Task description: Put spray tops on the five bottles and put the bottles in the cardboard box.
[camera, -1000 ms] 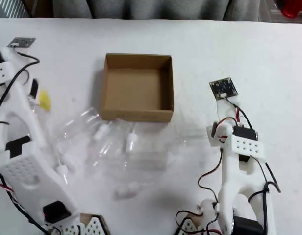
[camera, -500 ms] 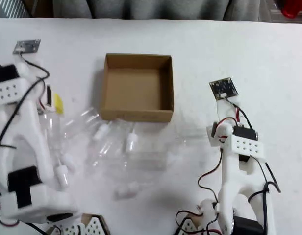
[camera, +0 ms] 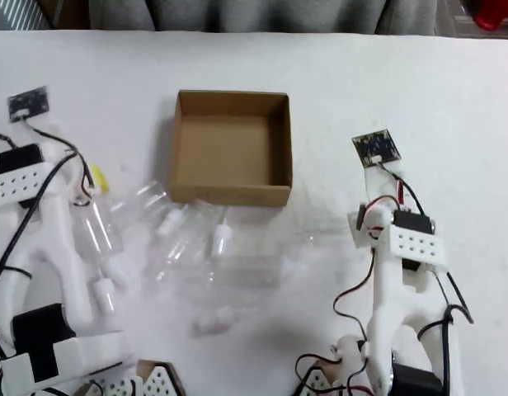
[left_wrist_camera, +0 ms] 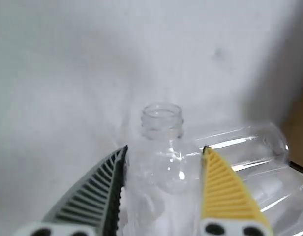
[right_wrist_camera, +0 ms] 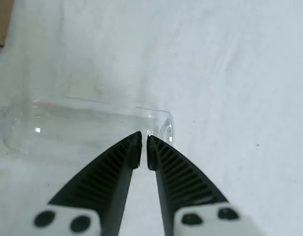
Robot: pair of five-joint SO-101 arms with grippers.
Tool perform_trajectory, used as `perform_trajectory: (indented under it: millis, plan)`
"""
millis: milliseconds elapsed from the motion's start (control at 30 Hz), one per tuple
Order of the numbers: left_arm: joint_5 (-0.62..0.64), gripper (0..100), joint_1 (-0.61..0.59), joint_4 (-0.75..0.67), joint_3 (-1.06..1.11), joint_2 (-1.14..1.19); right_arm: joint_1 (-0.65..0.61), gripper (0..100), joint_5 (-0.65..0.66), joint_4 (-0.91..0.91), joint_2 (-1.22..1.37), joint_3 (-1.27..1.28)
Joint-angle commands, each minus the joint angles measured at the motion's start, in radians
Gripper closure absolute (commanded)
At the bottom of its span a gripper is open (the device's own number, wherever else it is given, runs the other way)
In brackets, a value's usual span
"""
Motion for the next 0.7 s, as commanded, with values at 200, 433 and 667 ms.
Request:
perform_trajectory:
  millis: [200,433,667]
  plan:
    - [0.023,98,-0.044,-0.051,0.005,-0.056,-0.168,98.1,0.233,0.595,-0.271,-0.385]
    - [0.023,98,-0.073,-0.052,0.003,-0.054,-0.584,98.1,0.287,0.835,-0.492,-0.4]
    - [0.021,98,-0.081,-0.052,0.009,-0.054,-0.99,98.1,0.299,0.854,-0.572,-0.276]
